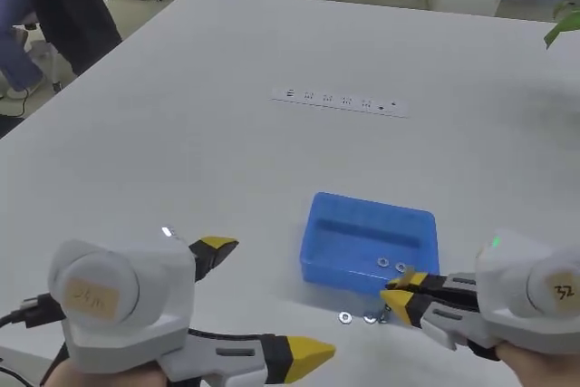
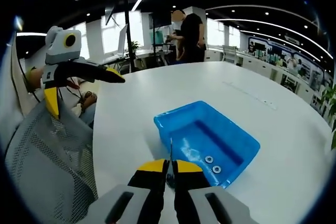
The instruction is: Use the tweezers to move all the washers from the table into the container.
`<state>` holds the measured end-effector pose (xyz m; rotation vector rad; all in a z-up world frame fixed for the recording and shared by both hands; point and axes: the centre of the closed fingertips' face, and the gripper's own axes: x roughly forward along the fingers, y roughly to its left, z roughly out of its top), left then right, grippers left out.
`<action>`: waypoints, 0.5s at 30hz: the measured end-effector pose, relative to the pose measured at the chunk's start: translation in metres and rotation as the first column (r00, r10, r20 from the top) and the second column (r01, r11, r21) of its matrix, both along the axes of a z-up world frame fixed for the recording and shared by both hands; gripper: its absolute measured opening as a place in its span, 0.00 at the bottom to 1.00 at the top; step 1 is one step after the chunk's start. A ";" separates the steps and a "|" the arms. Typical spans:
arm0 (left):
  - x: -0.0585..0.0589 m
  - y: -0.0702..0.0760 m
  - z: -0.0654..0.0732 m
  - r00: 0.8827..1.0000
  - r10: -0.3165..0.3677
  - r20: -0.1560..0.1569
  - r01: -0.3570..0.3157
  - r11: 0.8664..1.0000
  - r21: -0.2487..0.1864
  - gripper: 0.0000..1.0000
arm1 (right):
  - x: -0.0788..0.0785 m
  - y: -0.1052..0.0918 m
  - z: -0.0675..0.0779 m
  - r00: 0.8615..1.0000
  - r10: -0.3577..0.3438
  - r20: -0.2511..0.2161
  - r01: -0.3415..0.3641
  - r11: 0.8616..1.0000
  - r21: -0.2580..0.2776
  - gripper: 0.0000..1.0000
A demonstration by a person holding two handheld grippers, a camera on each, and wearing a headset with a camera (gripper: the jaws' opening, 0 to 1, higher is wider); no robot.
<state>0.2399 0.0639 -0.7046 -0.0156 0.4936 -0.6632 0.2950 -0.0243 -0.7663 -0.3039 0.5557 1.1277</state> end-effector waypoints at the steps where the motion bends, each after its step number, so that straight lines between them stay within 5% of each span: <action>1: 0.000 0.000 0.000 1.000 0.000 0.000 0.000 1.000 0.000 0.96 | 0.001 0.000 0.000 1.000 -0.001 0.000 0.001 1.000 -0.001 0.01; 6: -0.002 0.001 0.000 1.000 -0.002 0.002 0.001 1.000 0.006 0.96 | 0.003 -0.003 0.000 1.000 -0.011 0.003 0.011 1.000 -0.012 0.01; 10: -0.002 0.002 0.001 1.000 0.003 0.004 -0.003 1.000 0.003 0.96 | 0.005 -0.005 0.014 0.998 -0.050 -0.036 0.051 0.997 0.054 0.01; 15: -0.003 0.002 0.000 1.000 -0.002 0.005 0.002 1.000 0.008 0.96 | 0.002 -0.007 0.027 0.999 -0.022 -0.032 0.024 0.998 0.053 0.01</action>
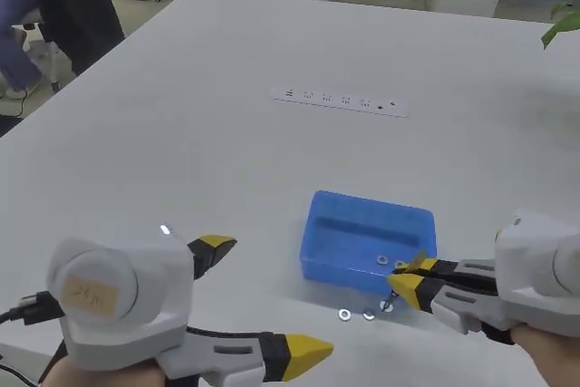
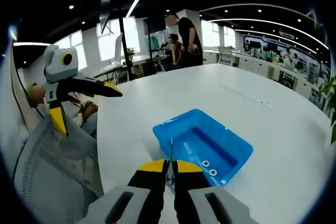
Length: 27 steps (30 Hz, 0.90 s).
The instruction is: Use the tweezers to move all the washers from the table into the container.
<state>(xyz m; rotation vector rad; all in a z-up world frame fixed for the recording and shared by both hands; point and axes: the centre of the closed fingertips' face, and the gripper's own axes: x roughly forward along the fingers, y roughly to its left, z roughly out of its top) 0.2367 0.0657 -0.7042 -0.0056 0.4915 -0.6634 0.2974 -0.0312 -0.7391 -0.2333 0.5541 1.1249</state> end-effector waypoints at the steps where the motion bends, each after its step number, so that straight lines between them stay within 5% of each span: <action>1: 0.000 0.000 0.000 1.000 0.001 0.001 -0.001 1.000 0.000 0.96 | 0.000 -0.001 0.004 1.000 0.006 -0.001 -0.006 1.000 0.000 0.01; 6: 0.000 0.002 0.002 1.000 0.011 0.003 -0.011 1.000 -0.007 0.96 | -0.002 0.000 0.024 0.999 0.018 -0.038 -0.016 0.998 0.061 0.01; 14: -0.001 0.003 0.001 1.000 0.018 0.004 -0.018 1.000 -0.006 0.96 | 0.013 0.009 0.049 1.000 -0.015 -0.007 0.016 0.991 0.132 0.01; 23: 0.001 0.004 0.002 1.000 0.019 0.007 -0.019 1.000 -0.001 0.96 | 0.038 0.013 0.048 0.997 -0.069 0.043 0.064 0.991 0.117 0.02; 27: 0.001 0.005 0.003 1.000 0.022 0.008 -0.022 1.000 -0.004 0.96 | 0.047 0.012 0.046 0.995 -0.099 0.017 0.095 0.985 0.145 0.02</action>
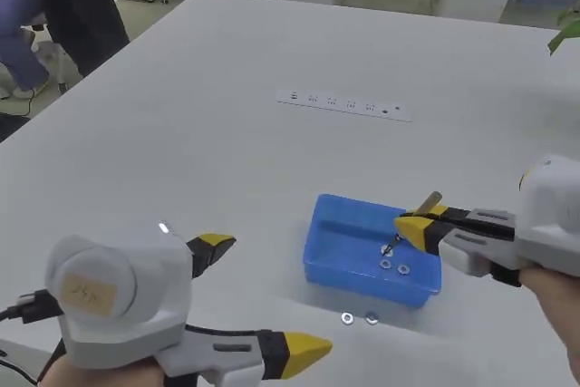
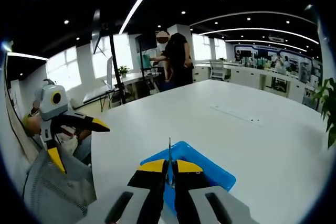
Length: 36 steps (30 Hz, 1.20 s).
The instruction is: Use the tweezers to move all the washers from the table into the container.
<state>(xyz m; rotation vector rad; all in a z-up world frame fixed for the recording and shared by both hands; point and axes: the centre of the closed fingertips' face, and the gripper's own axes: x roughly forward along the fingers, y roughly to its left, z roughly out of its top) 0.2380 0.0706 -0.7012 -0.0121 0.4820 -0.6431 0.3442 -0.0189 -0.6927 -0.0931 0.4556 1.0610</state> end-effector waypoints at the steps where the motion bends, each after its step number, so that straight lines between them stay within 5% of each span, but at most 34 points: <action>1: 0.000 0.000 -0.001 1.000 -0.003 -0.003 0.003 1.000 0.003 0.96 | 0.002 0.000 0.000 1.000 -0.002 -0.001 0.002 1.000 0.002 0.02; 15: -0.001 -0.008 -0.003 1.000 -0.026 -0.011 0.026 1.000 0.004 0.96 | 0.007 0.004 -0.013 1.000 -0.014 0.013 0.015 0.999 -0.036 0.02; 36: -0.002 0.001 -0.005 1.000 0.002 -0.017 -0.002 1.000 0.007 0.95 | 0.021 0.016 -0.045 0.999 0.013 -0.031 -0.016 0.996 -0.093 0.02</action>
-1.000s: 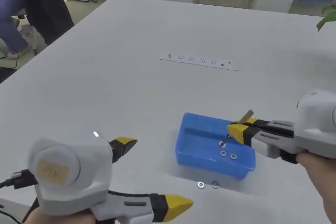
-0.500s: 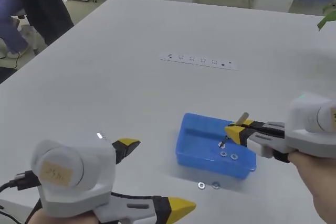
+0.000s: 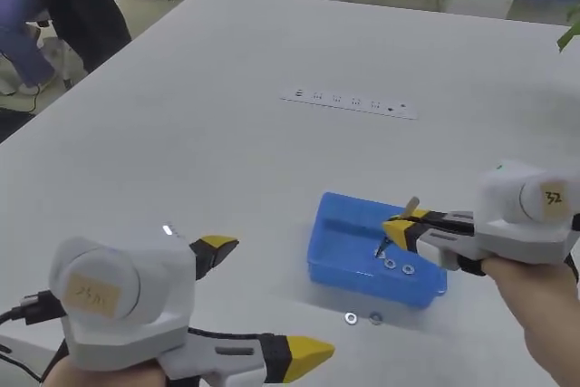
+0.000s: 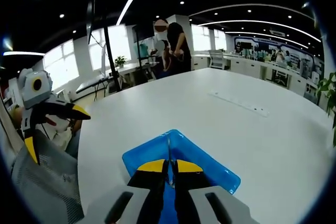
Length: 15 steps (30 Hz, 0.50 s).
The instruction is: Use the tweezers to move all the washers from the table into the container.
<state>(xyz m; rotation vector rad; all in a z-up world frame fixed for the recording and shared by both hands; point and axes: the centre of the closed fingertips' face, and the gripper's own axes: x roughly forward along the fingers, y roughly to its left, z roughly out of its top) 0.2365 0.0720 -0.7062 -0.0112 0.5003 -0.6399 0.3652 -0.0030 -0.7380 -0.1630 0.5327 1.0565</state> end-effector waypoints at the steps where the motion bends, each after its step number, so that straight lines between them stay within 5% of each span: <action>1: 0.000 0.000 0.000 1.000 0.001 -0.001 -0.001 1.000 0.001 0.95 | 0.000 0.001 -0.001 1.000 0.002 -0.003 -0.002 1.000 -0.001 0.02; 15: 0.005 -0.004 -0.010 0.999 -0.018 -0.038 0.019 1.000 0.006 0.95 | -0.001 0.001 -0.017 1.000 0.000 -0.032 0.000 1.000 -0.007 0.02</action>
